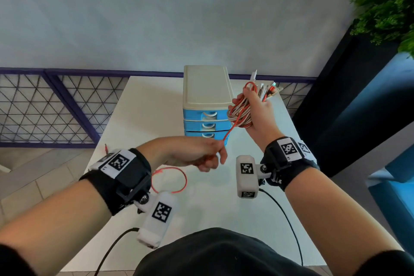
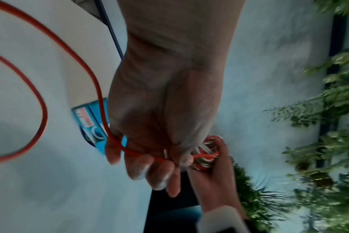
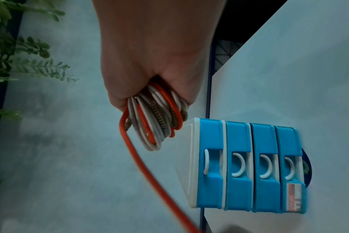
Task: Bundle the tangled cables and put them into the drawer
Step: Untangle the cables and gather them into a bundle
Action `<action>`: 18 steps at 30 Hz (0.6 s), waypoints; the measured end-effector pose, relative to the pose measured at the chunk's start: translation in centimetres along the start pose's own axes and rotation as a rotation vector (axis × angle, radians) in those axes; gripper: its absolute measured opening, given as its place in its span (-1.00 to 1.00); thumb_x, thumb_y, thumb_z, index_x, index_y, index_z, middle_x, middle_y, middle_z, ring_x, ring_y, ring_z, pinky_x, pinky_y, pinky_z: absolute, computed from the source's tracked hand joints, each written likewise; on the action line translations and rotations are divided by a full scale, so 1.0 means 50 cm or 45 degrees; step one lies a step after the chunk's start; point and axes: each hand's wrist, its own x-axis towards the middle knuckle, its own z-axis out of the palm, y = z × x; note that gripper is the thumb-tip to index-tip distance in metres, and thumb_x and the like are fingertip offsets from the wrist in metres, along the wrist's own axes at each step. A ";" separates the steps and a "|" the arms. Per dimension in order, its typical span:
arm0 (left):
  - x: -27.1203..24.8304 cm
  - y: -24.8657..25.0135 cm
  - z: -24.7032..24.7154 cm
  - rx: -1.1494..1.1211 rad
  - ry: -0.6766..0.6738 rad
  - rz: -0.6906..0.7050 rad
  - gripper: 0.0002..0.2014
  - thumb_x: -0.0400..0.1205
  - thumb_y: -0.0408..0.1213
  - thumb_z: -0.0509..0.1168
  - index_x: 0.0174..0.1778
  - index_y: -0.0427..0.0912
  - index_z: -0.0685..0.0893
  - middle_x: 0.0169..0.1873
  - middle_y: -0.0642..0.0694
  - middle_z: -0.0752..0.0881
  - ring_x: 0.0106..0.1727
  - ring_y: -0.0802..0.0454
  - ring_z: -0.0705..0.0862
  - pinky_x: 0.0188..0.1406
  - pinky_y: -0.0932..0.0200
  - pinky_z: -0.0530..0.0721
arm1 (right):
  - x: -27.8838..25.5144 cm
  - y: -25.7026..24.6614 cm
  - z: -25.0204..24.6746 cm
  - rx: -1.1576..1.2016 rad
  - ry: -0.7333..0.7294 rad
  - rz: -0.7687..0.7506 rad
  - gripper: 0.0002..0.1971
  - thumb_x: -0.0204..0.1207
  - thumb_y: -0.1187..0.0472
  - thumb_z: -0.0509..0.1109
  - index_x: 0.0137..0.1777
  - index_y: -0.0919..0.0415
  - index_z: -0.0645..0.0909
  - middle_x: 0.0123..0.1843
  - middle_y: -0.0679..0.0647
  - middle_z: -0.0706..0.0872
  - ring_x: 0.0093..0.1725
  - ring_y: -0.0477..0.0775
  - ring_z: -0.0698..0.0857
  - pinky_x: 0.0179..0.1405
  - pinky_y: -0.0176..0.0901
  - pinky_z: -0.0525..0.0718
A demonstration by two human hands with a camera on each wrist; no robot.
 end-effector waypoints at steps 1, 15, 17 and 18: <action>0.002 -0.012 -0.004 0.072 -0.032 -0.035 -0.57 0.77 0.00 -0.13 -0.12 -0.15 0.56 -0.45 -0.04 0.37 -0.44 0.06 0.31 -0.36 0.20 0.29 | 0.001 -0.006 -0.001 0.036 -0.013 0.018 -0.82 0.61 0.26 0.35 -0.21 0.30 0.59 -0.40 0.10 0.71 -0.34 0.07 0.75 -0.12 0.07 0.77; 0.037 0.044 -0.058 0.792 1.129 0.252 -0.84 0.56 -0.15 0.40 -0.10 -0.17 0.69 -0.26 -0.02 0.67 -0.27 0.11 0.58 -0.36 0.32 0.47 | -0.032 -0.001 0.004 -0.550 -0.285 0.163 -0.82 0.55 0.24 0.41 0.06 0.35 0.67 -0.14 0.15 0.83 -0.07 0.11 0.83 -0.03 0.00 0.79; 0.036 0.043 -0.052 0.800 1.169 0.288 -0.83 0.57 -0.15 0.40 -0.07 -0.19 0.69 -0.23 -0.03 0.69 -0.24 0.08 0.60 -0.35 0.36 0.47 | -0.033 -0.004 0.007 -0.608 -0.262 0.136 -0.81 0.54 0.24 0.43 0.07 0.34 0.68 -0.15 0.14 0.82 -0.13 0.06 0.83 -0.13 -0.08 0.79; 0.035 0.042 -0.049 0.805 1.180 0.311 -0.82 0.57 -0.16 0.39 -0.07 -0.21 0.68 -0.22 -0.06 0.70 -0.23 0.06 0.61 -0.35 0.37 0.47 | -0.033 -0.004 0.007 -0.661 -0.252 0.125 -0.81 0.52 0.23 0.44 0.07 0.33 0.68 -0.15 0.14 0.81 -0.17 0.05 0.82 -0.15 -0.09 0.80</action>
